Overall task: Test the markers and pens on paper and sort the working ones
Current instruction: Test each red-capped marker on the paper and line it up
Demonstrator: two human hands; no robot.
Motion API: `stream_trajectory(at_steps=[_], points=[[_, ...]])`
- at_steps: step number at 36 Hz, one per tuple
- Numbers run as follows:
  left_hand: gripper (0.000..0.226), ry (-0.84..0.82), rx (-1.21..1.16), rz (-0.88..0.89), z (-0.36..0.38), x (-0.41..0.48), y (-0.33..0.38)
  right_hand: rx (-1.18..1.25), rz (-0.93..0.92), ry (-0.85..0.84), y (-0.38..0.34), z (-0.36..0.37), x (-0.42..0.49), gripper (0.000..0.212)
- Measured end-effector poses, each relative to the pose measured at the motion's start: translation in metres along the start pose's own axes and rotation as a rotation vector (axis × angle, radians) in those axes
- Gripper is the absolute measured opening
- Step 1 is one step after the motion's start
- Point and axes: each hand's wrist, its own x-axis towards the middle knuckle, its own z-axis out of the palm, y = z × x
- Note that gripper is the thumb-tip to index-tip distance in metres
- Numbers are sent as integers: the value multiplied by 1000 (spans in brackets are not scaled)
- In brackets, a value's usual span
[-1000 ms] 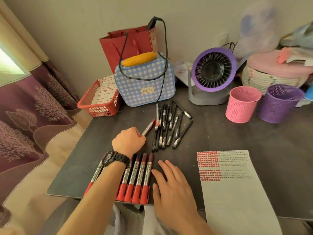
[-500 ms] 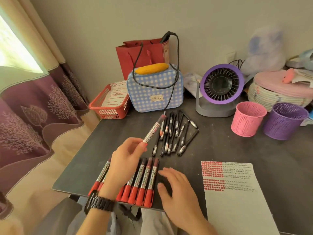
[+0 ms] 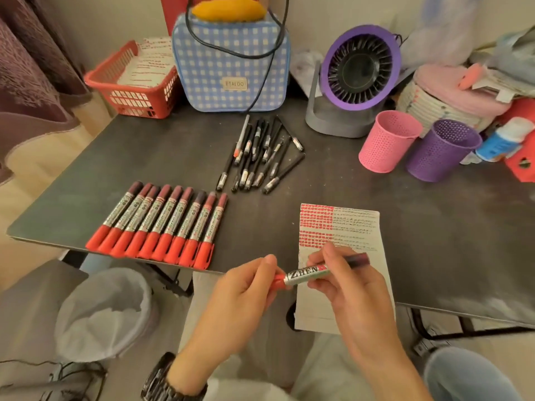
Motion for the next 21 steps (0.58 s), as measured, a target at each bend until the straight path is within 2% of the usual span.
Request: stream_trajectory(at_steps=[3, 6, 8, 11, 16, 21], points=[[54, -30, 145, -9, 12, -4, -2, -1, 16, 55, 5, -6, -10, 57], [55, 37, 305, 21, 20, -3, -3, 59, 36, 114, 10, -6, -15, 49], [54, 120, 366, 56, 25, -3, -1, 172, 39, 139, 10, -3, -19, 37], [48, 190, 417, 105, 36, -4, -2, 411, 84, 174, 10, 2, -27, 32], [62, 308, 536, 211, 50, -3, -8, 690, 139, 231, 4, 12, -32, 31], [53, 415, 683, 312, 59, -4, -10, 907, 260, 417, -2, 12, -22, 26]])
